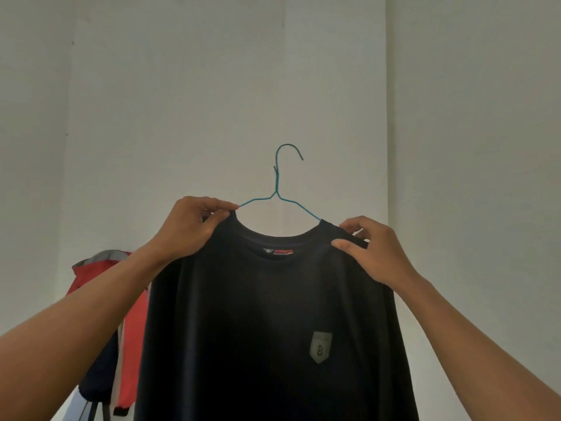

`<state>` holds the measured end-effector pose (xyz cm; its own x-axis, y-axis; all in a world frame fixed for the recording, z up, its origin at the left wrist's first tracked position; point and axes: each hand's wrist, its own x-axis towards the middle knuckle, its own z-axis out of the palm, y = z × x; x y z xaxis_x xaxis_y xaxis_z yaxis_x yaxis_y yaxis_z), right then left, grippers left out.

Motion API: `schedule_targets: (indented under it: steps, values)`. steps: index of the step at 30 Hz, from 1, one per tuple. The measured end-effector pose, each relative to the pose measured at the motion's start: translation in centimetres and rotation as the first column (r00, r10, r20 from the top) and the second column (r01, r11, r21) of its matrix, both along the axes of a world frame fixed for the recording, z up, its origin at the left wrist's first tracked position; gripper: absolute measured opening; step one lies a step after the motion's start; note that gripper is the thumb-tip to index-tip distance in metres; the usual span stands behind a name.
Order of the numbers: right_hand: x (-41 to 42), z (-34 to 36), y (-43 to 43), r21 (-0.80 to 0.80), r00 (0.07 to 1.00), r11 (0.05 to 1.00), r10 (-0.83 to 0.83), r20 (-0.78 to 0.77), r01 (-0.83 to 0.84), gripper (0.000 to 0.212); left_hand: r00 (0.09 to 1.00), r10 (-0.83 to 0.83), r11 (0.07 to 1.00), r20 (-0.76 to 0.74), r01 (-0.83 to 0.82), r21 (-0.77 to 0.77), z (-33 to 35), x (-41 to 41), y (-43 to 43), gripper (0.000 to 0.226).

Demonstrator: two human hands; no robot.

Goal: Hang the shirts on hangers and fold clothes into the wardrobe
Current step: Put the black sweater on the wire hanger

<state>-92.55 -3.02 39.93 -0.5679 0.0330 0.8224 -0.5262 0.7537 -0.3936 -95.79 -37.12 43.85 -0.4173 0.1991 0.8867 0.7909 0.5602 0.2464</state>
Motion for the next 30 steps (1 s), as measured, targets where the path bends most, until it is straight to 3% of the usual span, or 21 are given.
schedule_targets:
  steps: [6, 10, 14, 16, 18, 21, 24, 25, 28, 30]
  values:
    - [0.0, -0.6, 1.5, 0.003, 1.0, 1.0, 0.017, -0.009, -0.017, 0.027, 1.0, 0.002, 0.997, 0.0, -0.002, 0.079, -0.2, -1.2, -3.0, 0.024]
    - [-0.5, -0.6, 2.1, 0.189, 0.992, 0.974, -0.112, -0.058, 0.121, 0.031, 0.999, 0.019, 0.999, -0.036, -0.017, 0.047, -0.4, -1.3, -3.9, 0.025]
    - [-0.5, 0.3, 2.6, -0.041, 0.984, 0.999, 0.031, 0.174, -0.024, 0.027, 0.993, 0.003, 0.998, -0.12, 0.005, 0.065, -0.8, -1.1, -4.0, 0.023]
    - [-0.8, 0.4, 2.3, -0.011, 0.975, 1.0, -0.011, 0.221, 0.014, 0.031, 0.989, 0.004, 0.996, -0.15, 0.009, 0.087, -1.0, -1.1, -3.6, 0.021]
    - [-0.9, 0.4, 1.2, 0.005, 0.985, 0.996, -0.085, 0.149, 0.085, 0.037, 0.989, -0.003, 0.994, -0.148, 0.019, 0.11, -1.1, -1.0, -3.1, 0.021]
    - [-0.4, 0.2, -1.3, 0.015, 0.999, 0.999, -0.032, 0.024, 0.031, 0.038, 0.993, -0.006, 0.994, -0.116, 0.019, 0.11, -1.1, -1.0, -2.2, 0.021]
    - [-0.2, 0.0, -3.5, 0.265, 0.989, 0.956, -0.097, -0.114, 0.125, 0.04, 0.995, -0.022, 0.995, -0.095, 0.031, 0.095, -1.1, -0.8, -1.5, 0.022]
    - [-0.3, 0.2, -3.8, 0.274, 0.984, 0.952, -0.101, -0.149, 0.139, 0.038, 0.995, -0.026, 0.996, -0.093, 0.035, 0.086, -1.1, -0.8, -1.4, 0.023]
    - [-0.5, 1.2, -3.5, 0.1, 0.987, 0.989, -0.092, -0.132, 0.105, 0.03, 0.994, -0.002, 1.0, -0.105, -0.001, -0.027, -1.7, -0.7, -1.8, 0.03]
    - [-0.6, 1.5, -3.0, 0.077, 0.983, 0.984, -0.152, -0.099, 0.16, 0.024, 0.994, 0.031, 0.994, -0.105, -0.042, -0.104, -2.6, -0.8, -2.4, 0.039]
